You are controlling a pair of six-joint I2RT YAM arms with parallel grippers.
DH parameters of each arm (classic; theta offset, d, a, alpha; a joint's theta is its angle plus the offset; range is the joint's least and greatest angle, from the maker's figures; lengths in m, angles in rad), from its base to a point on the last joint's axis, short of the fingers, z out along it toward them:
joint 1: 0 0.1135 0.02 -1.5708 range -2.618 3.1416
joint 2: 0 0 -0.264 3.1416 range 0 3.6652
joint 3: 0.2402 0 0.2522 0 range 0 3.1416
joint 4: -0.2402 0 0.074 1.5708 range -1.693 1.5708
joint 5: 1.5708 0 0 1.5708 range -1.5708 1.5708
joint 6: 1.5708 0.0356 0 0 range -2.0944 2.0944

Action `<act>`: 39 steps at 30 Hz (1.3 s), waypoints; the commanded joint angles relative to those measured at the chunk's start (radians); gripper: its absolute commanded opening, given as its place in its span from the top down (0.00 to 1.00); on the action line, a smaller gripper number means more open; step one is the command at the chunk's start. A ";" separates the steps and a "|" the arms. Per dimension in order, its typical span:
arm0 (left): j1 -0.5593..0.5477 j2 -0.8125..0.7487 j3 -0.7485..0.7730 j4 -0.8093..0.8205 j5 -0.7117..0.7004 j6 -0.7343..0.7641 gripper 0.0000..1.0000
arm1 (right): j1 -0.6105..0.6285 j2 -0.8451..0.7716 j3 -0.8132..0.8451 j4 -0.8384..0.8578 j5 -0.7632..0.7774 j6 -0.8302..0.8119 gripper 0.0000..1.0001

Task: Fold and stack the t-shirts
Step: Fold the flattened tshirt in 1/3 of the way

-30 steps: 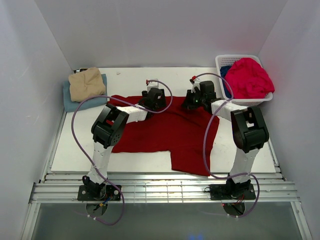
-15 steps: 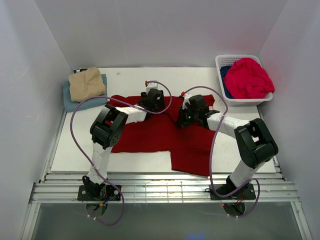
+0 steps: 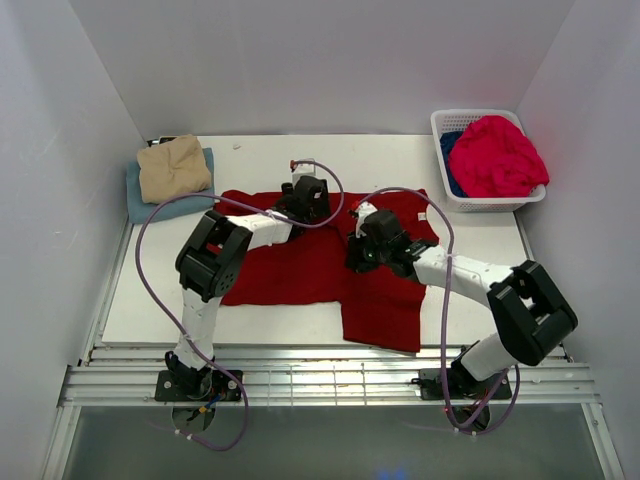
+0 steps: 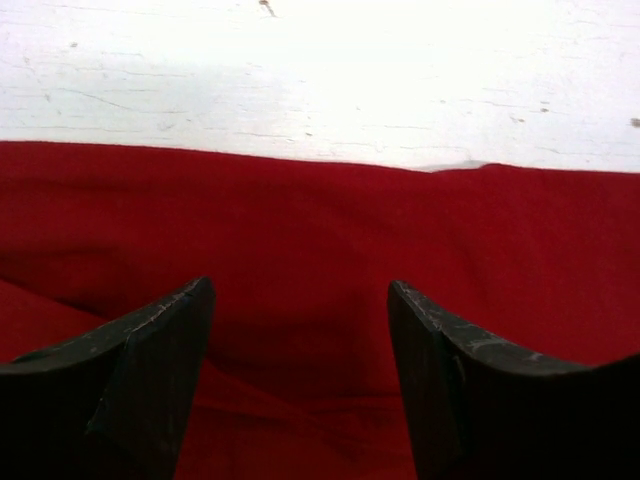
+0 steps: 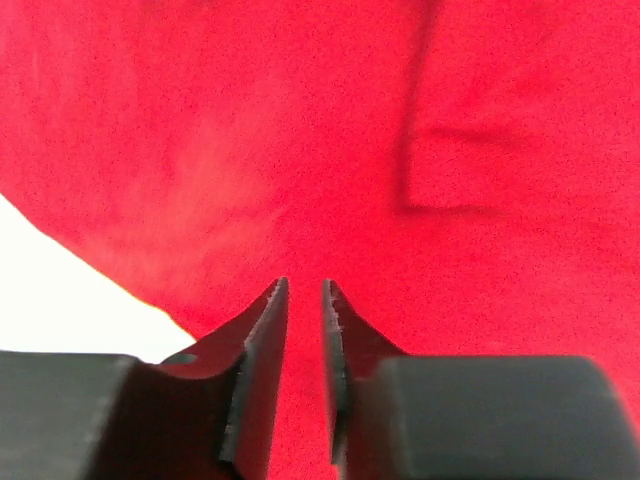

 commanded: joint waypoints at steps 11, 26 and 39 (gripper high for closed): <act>-0.180 -0.126 -0.003 0.028 0.062 -0.006 0.11 | -0.167 0.086 0.126 -0.037 0.372 0.000 0.57; -0.200 -0.180 -0.085 -0.121 0.072 -0.139 0.11 | -0.335 0.147 0.141 -0.002 0.343 -0.023 0.57; -0.224 -0.185 -0.140 -0.088 0.112 -0.218 0.12 | -0.404 0.152 0.115 0.049 0.304 -0.026 0.57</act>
